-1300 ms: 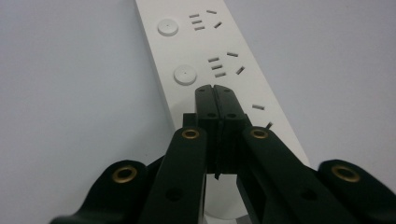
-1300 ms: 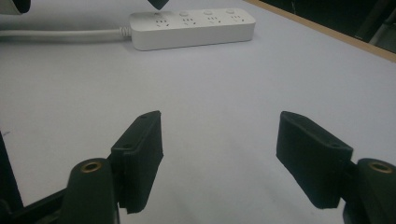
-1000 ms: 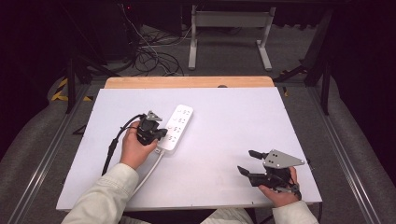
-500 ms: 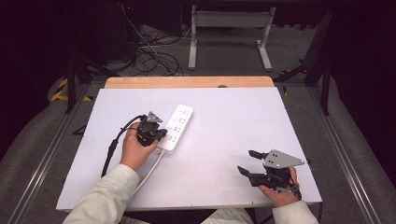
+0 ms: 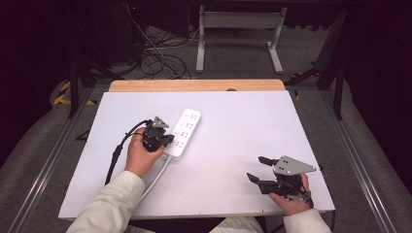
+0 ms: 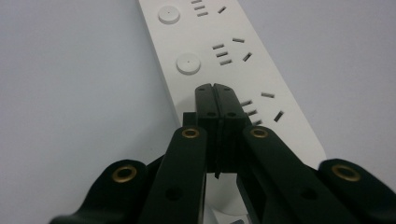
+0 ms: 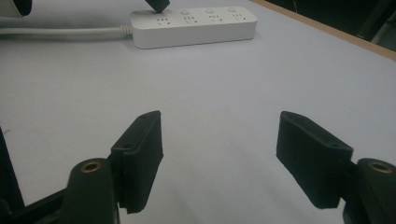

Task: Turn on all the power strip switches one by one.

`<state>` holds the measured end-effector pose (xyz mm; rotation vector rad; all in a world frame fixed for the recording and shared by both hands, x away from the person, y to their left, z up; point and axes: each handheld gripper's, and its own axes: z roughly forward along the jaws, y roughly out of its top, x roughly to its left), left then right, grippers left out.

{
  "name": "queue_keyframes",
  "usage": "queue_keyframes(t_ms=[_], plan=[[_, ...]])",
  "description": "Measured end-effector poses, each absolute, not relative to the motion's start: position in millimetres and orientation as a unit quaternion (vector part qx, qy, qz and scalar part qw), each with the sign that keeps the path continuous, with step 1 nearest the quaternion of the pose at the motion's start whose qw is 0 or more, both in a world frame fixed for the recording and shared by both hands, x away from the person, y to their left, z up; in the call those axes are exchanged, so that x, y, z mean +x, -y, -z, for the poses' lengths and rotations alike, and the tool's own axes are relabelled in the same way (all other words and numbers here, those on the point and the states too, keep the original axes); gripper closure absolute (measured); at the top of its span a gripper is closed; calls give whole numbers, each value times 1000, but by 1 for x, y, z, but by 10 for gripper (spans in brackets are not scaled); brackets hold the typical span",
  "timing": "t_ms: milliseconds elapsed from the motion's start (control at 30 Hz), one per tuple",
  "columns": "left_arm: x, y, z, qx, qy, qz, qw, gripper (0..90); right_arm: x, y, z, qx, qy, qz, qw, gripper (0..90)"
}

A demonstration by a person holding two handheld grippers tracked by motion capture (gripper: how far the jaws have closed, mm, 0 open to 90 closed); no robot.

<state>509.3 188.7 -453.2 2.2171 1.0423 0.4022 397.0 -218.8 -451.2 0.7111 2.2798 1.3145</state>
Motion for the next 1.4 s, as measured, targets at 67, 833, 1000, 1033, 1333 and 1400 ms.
queue_keyframes(t_ms=[67, 833, 1000, 1033, 1333, 1400], plan=[[509, -188, 453, 846, -397, -155, 321, 900, 397, 218, 451, 255, -818, -472, 207, 322], [504, -178, 457, 846, -387, -183, 318, 900, 397, 217, 452, 255, -820, -470, 205, 322], [503, -178, 458, 840, -396, -186, 321, 900, 396, 219, 452, 254, -819, -471, 205, 322], [503, -178, 458, 839, -396, -187, 322, 900, 397, 219, 452, 253, -819, -471, 205, 322], [501, -183, 462, 825, -409, -179, 345, 900, 396, 218, 453, 253, -820, -471, 202, 322], [501, -183, 463, 824, -411, -181, 346, 900, 396, 218, 453, 253, -822, -469, 202, 322]])
